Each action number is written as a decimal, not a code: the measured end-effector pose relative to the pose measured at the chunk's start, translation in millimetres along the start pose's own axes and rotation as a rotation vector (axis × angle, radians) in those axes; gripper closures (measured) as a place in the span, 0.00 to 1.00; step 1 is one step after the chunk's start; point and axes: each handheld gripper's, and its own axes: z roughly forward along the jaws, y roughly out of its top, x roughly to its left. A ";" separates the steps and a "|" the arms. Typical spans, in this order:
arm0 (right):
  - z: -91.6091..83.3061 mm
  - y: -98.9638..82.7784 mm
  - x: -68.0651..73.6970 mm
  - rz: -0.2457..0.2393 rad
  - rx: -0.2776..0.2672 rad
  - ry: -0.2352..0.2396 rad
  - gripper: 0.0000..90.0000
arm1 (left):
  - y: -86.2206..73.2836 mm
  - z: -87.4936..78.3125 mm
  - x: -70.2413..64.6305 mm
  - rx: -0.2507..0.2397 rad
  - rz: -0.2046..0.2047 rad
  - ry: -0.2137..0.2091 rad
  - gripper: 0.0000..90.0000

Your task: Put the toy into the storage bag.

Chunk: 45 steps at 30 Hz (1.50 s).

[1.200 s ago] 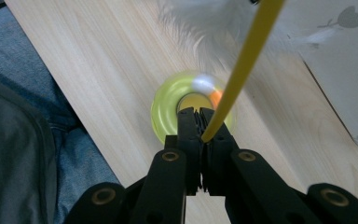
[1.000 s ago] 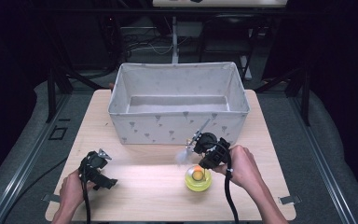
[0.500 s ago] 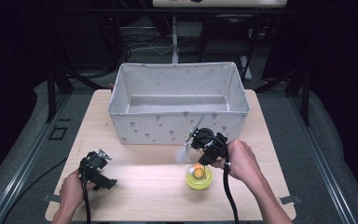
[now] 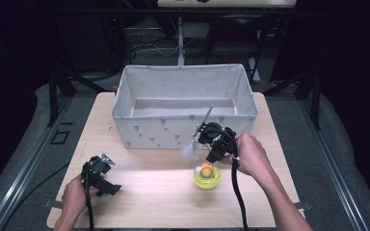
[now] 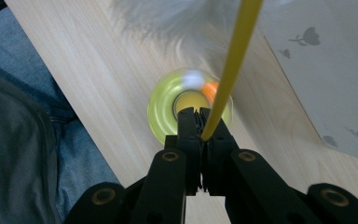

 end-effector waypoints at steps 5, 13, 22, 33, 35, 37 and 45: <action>-0.7 2.2 -6.9 0.009 0.008 0.003 0.98 | -0.6 -0.1 0.3 -0.004 -0.005 0.000 0.01; -5.7 5.4 -17.3 0.025 0.008 -0.003 0.98 | -1.2 -0.1 1.0 0.003 -0.007 -0.001 0.01; -17.7 16.4 -21.2 0.019 0.003 -0.012 0.98 | -0.9 0.4 0.8 0.003 -0.002 -0.007 0.01; -31.1 24.1 -23.0 0.002 -0.002 -0.020 0.98 | -1.0 0.8 1.0 0.011 -0.003 -0.007 0.01; -34.9 24.5 -24.0 0.005 -0.003 -0.025 0.98 | -1.7 0.4 1.7 0.012 -0.004 -0.006 0.01; -38.8 25.1 -24.4 0.003 0.000 -0.033 0.98 | -2.1 -0.1 2.0 0.013 -0.005 -0.006 0.01; -52.7 27.0 -26.8 0.003 -0.002 -0.035 0.98 | -1.6 0.2 3.4 0.012 -0.014 -0.008 0.01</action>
